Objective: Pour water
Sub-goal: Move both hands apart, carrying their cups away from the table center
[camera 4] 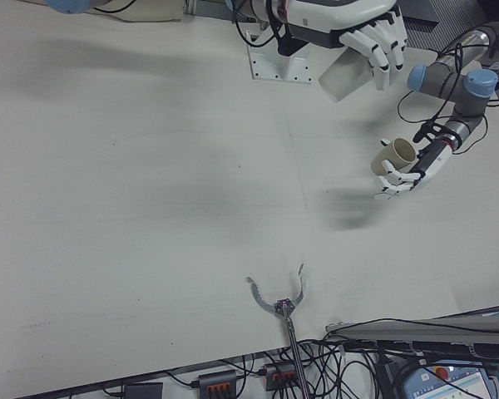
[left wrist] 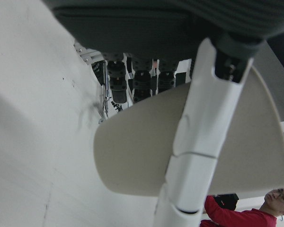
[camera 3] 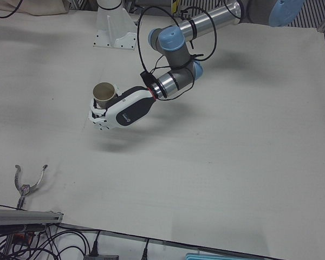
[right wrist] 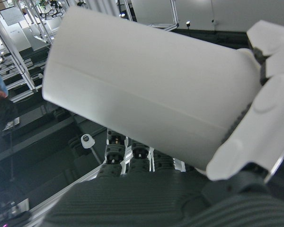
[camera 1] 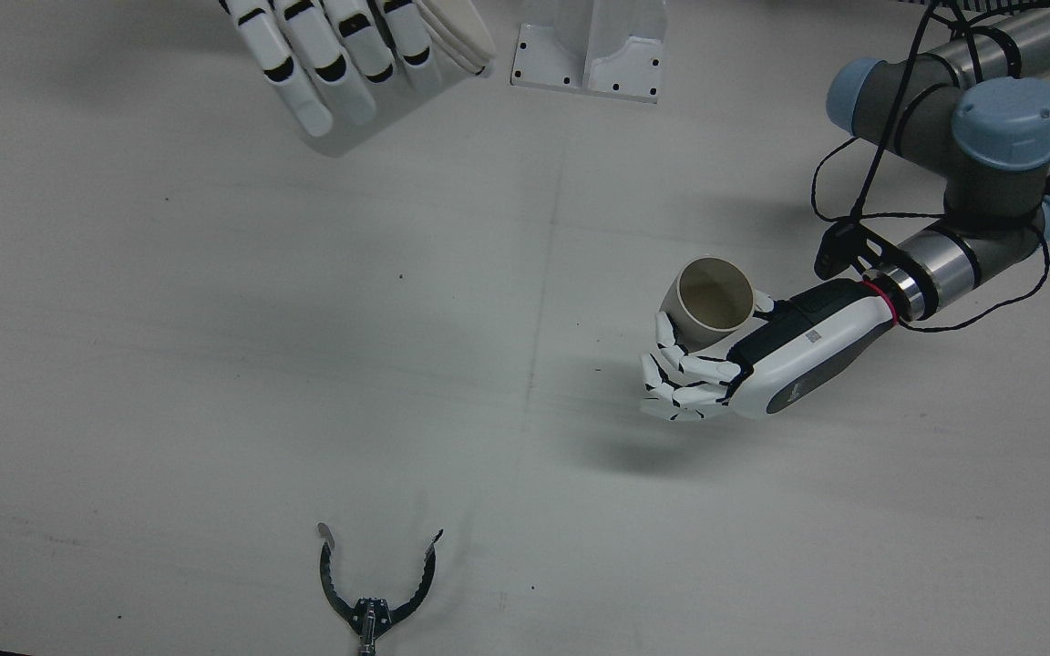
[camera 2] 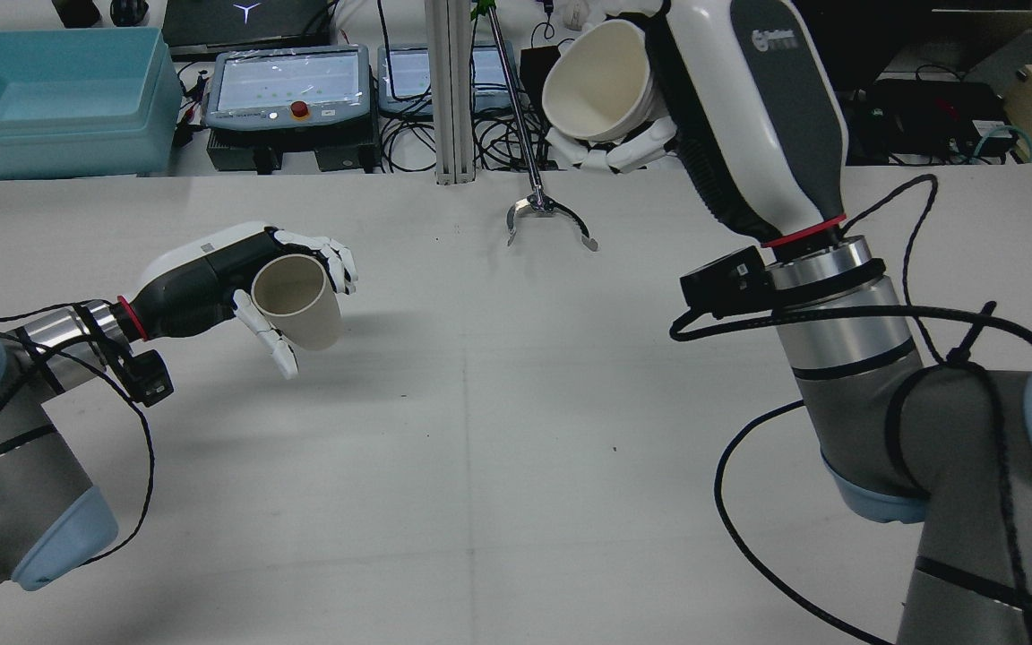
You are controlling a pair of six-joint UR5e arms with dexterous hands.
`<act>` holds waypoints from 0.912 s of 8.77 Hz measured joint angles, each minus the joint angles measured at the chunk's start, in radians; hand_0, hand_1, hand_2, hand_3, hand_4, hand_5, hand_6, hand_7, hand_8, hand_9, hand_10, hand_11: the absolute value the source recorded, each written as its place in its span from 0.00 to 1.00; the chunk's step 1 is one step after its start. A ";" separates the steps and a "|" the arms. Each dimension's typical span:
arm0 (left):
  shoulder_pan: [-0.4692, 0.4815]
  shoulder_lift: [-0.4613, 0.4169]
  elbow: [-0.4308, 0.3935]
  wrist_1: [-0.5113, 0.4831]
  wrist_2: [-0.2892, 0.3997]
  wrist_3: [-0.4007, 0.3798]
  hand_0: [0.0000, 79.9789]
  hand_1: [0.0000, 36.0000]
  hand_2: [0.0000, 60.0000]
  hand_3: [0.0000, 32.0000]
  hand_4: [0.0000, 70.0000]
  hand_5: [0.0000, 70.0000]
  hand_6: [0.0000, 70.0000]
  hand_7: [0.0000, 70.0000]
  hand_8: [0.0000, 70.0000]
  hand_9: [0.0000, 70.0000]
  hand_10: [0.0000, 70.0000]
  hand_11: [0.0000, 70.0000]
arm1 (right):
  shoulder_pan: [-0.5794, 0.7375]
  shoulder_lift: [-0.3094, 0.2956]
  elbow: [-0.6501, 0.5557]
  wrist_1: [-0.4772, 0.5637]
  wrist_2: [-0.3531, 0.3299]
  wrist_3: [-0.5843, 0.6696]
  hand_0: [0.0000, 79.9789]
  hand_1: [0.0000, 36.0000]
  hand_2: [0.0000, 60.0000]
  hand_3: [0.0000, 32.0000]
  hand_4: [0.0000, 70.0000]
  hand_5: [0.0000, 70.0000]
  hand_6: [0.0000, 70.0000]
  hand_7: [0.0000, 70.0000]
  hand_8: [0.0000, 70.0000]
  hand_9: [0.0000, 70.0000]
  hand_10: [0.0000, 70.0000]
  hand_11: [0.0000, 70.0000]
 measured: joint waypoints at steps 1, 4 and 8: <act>-0.054 0.035 0.003 -0.013 0.016 -0.012 1.00 0.75 0.00 0.00 0.77 0.66 0.34 0.65 0.38 0.57 0.18 0.30 | 0.047 -0.062 0.048 0.001 0.038 0.087 0.66 1.00 1.00 0.00 0.92 1.00 0.84 1.00 0.45 0.62 0.31 0.48; -0.188 0.155 0.007 -0.058 0.039 -0.024 1.00 0.72 0.00 0.00 0.75 0.66 0.33 0.64 0.39 0.59 0.18 0.29 | 0.205 -0.248 0.082 -0.001 0.094 0.476 0.61 1.00 1.00 0.00 0.74 1.00 0.78 0.95 0.45 0.61 0.31 0.47; -0.255 0.330 0.071 -0.157 0.027 -0.023 1.00 0.74 0.00 0.00 0.74 0.63 0.31 0.62 0.36 0.55 0.17 0.28 | 0.370 -0.405 -0.172 -0.009 0.091 1.145 0.60 0.93 1.00 0.00 0.61 1.00 0.77 0.88 0.52 0.68 0.35 0.52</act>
